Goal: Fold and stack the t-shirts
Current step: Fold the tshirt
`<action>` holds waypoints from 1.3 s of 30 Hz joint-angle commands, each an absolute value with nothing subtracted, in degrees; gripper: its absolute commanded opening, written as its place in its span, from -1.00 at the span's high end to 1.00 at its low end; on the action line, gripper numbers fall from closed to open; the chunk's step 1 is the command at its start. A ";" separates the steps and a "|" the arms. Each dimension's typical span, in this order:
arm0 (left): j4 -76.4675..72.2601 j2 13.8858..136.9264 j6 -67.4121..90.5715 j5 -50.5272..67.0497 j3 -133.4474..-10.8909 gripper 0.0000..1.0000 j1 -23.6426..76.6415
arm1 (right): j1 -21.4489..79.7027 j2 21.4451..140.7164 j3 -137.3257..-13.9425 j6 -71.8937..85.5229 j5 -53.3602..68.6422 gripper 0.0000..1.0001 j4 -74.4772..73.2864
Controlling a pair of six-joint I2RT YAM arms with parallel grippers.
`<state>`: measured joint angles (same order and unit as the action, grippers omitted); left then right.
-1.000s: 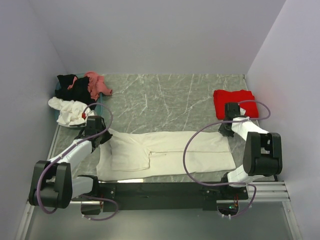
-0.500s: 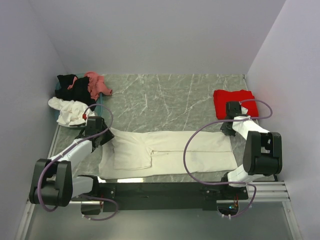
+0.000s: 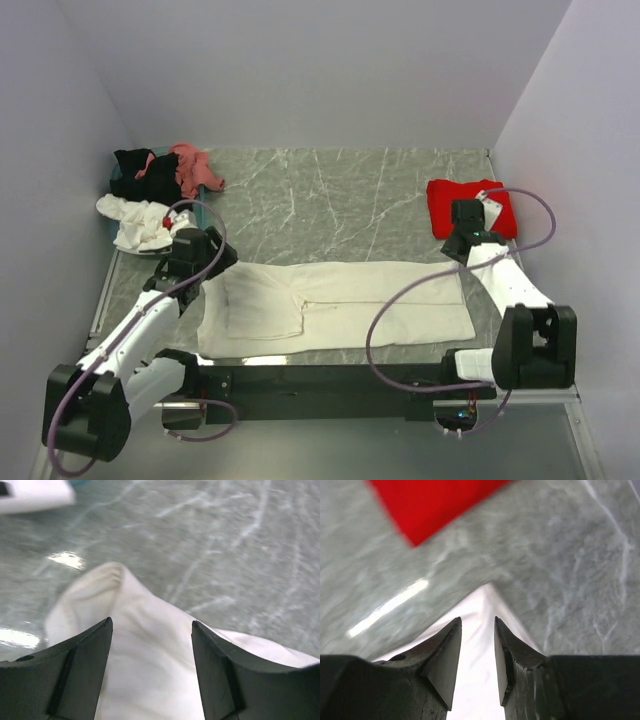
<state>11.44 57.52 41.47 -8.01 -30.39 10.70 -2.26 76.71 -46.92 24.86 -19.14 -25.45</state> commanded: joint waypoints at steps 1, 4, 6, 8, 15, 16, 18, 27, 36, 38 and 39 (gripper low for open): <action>13.10 54.67 45.16 -8.62 -30.86 -0.40 15.71 | 6.03 70.41 -47.46 25.14 -25.65 0.20 -27.15; 10.73 54.75 48.76 -5.11 -27.35 -0.39 20.11 | 11.06 68.65 -46.94 25.40 -24.80 0.20 -27.51; 8.02 55.98 50.44 -3.96 -25.67 -0.39 22.31 | 14.75 68.03 -46.23 26.01 -20.58 0.20 -26.55; 6.69 58.34 52.03 -3.60 -24.17 -0.39 24.86 | 18.17 67.85 -44.65 26.72 -17.25 0.20 -25.14; 2.90 66.79 51.07 -2.81 -24.08 -0.40 26.37 | 23.63 72.85 -41.40 29.27 -8.00 0.20 -17.50; 2.64 67.58 50.89 -2.90 -24.34 -0.40 26.37 | 23.99 73.73 -41.31 29.62 -8.00 0.20 -17.32; 2.37 70.22 50.10 -3.25 -25.39 -0.41 26.37 | 24.87 75.93 -41.22 29.79 -8.09 0.20 -16.70; 2.20 83.31 45.80 -6.06 -34.87 -0.41 26.37 | 26.98 79.54 -39.90 31.11 -8.17 0.20 -15.38; 4.83 101.15 41.31 -6.94 -52.09 -0.40 26.28 | 28.74 81.30 -39.99 31.64 -8.53 0.20 -16.26; 5.97 105.09 40.70 -7.38 -55.44 -0.41 26.19 | 29.09 81.56 -40.25 31.64 -8.26 0.20 -16.26; 6.41 106.42 40.08 -7.38 -58.68 -0.40 26.10 | 29.27 81.65 -40.60 31.73 -8.09 0.20 -16.26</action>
<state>1.02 100.75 43.05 -6.28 -54.89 26.13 28.45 81.06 -40.05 30.87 -7.84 -17.15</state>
